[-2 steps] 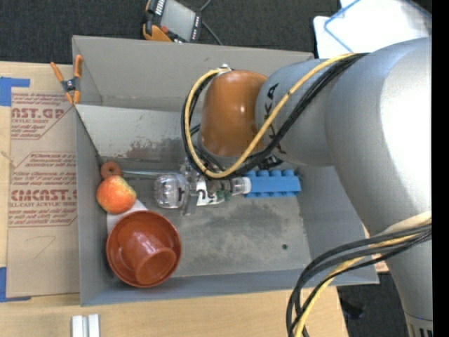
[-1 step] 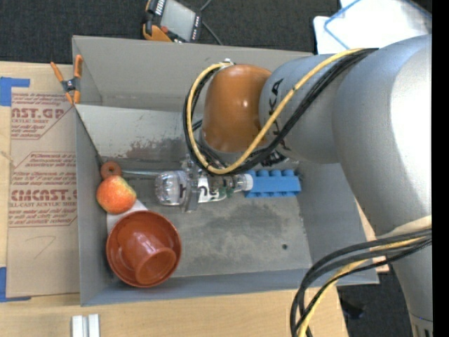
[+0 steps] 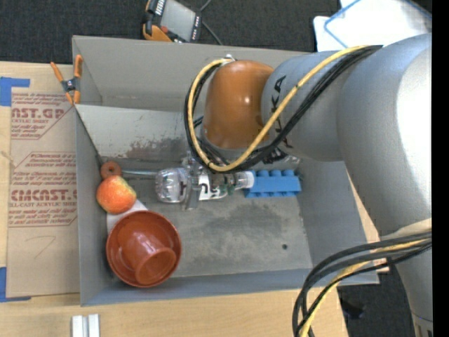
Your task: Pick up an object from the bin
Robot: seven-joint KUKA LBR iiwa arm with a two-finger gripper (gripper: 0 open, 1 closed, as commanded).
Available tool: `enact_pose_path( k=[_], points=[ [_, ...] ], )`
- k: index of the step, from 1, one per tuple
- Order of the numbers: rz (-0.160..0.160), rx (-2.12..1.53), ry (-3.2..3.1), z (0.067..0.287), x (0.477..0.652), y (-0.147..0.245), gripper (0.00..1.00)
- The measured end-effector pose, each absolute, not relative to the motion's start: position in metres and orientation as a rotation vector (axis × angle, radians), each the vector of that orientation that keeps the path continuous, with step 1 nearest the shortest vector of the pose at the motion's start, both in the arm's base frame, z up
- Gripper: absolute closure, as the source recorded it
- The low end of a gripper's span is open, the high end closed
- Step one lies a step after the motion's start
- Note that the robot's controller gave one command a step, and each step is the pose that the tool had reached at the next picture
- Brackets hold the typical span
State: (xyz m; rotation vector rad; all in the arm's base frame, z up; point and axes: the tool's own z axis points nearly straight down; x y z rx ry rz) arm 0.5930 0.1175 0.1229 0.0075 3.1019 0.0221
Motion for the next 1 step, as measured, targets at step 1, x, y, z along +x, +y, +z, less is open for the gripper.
enact_pose_path(
  k=[1],
  points=[
    [0.023, 0.007, 3.101, 0.1302, 0.5929, 0.1178, 1.00]
  ],
)
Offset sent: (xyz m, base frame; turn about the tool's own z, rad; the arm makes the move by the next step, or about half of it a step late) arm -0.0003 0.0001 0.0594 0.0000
